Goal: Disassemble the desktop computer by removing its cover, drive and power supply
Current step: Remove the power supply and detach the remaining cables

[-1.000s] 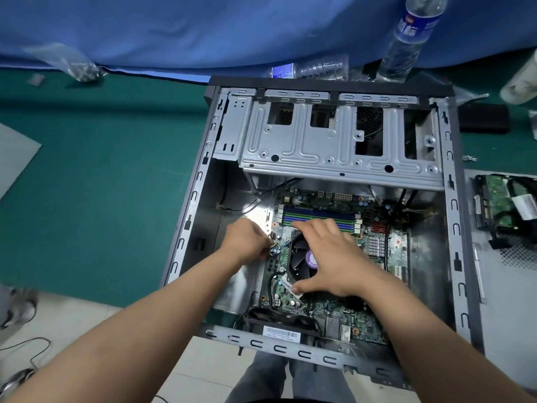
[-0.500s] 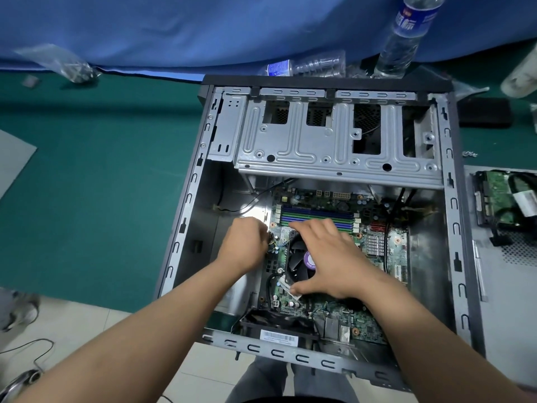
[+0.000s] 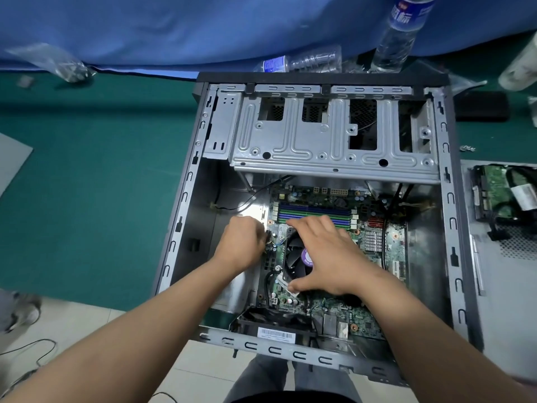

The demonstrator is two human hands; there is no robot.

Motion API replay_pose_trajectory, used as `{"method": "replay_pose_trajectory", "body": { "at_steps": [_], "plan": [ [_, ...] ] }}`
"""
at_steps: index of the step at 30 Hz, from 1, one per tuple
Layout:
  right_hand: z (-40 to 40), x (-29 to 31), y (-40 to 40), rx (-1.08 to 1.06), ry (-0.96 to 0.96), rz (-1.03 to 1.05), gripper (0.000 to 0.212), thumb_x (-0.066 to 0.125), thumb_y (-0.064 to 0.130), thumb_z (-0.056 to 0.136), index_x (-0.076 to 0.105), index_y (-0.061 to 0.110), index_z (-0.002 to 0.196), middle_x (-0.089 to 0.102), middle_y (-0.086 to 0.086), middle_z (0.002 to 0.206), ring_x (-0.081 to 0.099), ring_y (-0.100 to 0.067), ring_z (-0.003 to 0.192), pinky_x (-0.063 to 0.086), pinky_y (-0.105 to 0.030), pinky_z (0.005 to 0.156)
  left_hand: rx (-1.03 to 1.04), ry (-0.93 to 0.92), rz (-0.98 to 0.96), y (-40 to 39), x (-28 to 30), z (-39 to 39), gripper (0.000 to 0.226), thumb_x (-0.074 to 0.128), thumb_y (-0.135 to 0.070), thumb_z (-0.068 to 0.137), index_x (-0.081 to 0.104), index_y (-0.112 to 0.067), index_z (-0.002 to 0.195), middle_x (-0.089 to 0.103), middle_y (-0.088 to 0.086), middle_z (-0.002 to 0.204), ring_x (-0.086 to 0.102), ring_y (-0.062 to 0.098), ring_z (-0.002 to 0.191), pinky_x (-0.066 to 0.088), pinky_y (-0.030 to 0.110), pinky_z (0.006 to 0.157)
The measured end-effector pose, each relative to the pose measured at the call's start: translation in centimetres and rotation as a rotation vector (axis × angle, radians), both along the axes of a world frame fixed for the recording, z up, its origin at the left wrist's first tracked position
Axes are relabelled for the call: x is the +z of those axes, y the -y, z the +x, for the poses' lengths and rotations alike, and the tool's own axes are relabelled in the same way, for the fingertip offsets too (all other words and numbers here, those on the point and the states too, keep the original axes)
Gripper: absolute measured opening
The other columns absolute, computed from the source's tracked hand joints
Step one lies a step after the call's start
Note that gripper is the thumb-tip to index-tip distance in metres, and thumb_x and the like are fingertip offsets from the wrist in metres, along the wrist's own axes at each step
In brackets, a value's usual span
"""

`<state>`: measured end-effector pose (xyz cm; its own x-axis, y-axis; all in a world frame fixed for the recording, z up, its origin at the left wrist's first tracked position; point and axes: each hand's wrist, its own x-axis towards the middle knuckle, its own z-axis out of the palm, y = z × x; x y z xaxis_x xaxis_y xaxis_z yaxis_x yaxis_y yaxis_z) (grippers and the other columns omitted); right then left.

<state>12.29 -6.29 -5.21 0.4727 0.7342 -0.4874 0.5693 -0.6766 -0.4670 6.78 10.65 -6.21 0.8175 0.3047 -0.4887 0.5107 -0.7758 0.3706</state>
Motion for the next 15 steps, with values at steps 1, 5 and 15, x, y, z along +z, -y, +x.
{"method": "replay_pose_trajectory", "body": {
  "at_steps": [1,5,15],
  "plan": [
    [-0.01,0.02,0.03,0.001,-0.002,-0.001,0.114,0.071,0.065,0.063,0.004,0.029,0.148,0.018,0.008,0.146,0.012,-0.016,0.135,0.019,-0.040,0.111,-0.012,-0.001,0.002,0.00,-0.05,-0.12,0.021,0.052,-0.010,0.089,0.071,-0.003,0.082,0.065,0.019,0.078,0.059,0.034,0.075,0.038,0.029,0.063],
    [-0.01,0.02,-0.03,-0.004,-0.002,-0.001,0.114,0.071,0.065,0.063,0.003,0.029,0.148,0.017,0.008,0.147,0.012,-0.016,0.136,0.018,-0.040,0.112,0.047,0.001,-0.022,-0.27,-0.10,0.25,0.021,0.056,-0.012,0.090,0.068,-0.001,0.076,0.064,0.019,0.077,0.061,0.034,0.079,0.047,0.033,0.070],
    [-0.01,0.30,-0.11,-0.003,-0.009,-0.002,0.114,0.071,0.064,0.064,0.005,0.027,0.148,0.018,0.008,0.146,0.012,-0.016,0.136,0.018,-0.040,0.113,0.030,-0.006,-0.002,-0.39,0.48,-0.09,0.019,0.057,-0.014,0.090,0.074,-0.007,0.089,0.071,0.016,0.092,0.064,0.033,0.088,0.051,0.036,0.079]
  ]
}}
